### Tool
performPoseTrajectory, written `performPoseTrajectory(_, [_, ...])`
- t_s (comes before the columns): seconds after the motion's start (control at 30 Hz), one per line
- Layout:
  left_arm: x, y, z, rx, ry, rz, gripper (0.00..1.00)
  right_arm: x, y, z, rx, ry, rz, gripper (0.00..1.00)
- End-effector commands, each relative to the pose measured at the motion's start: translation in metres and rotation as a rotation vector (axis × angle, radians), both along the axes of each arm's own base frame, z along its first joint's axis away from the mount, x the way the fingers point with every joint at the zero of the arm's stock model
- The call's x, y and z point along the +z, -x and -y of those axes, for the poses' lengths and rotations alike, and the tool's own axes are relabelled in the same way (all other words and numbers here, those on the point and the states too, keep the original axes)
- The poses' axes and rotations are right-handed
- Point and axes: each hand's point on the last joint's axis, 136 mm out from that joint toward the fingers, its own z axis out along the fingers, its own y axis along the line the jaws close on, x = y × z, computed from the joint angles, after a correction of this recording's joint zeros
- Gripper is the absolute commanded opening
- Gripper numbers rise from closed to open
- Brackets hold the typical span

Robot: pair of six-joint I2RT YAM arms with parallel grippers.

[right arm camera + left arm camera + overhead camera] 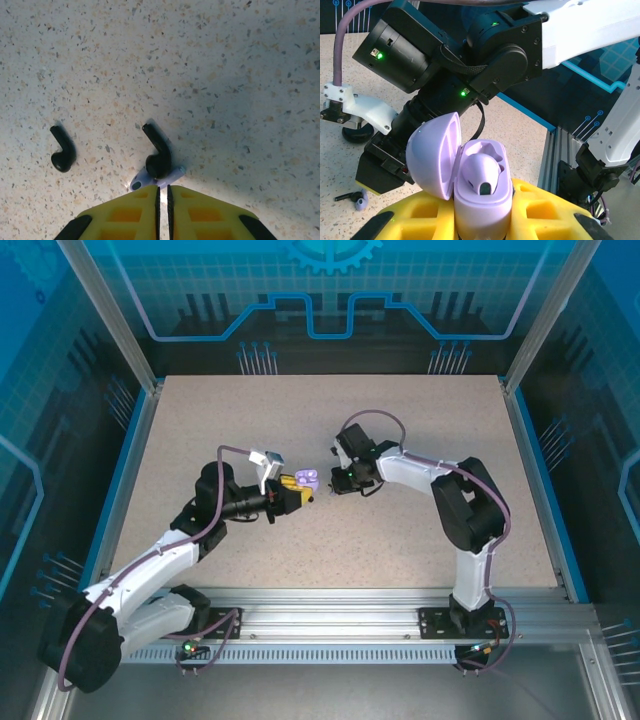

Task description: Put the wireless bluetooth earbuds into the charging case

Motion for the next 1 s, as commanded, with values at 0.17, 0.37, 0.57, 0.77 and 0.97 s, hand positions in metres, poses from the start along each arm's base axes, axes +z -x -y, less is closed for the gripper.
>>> performPoseTrajectory(0.17, [-0.001, 0.001, -0.005, 0.015, -0.005, 0.025, 0.05, -0.005, -0.022, 0.001, -0.047, 0.013, 0.017, 0.14])
performPoseTrajectory(0.37, [-0.001, 0.002, -0.007, 0.022, -0.008, 0.030, 0.05, -0.011, -0.026, 0.005, -0.070, 0.042, 0.013, 0.14])
performPoseTrajectory(0.57, [-0.003, 0.002, -0.007, 0.026, -0.011, 0.029, 0.05, -0.018, -0.023, 0.004, -0.059, 0.042, -0.011, 0.14])
performPoseTrajectory(0.77, [-0.003, 0.002, -0.007, 0.026, -0.011, 0.028, 0.06, -0.026, -0.016, 0.000, -0.030, 0.036, -0.040, 0.14])
performPoseTrajectory(0.97, [-0.001, 0.002, -0.007, 0.025, -0.009, 0.032, 0.06, -0.030, -0.008, 0.001, 0.000, 0.058, -0.063, 0.14])
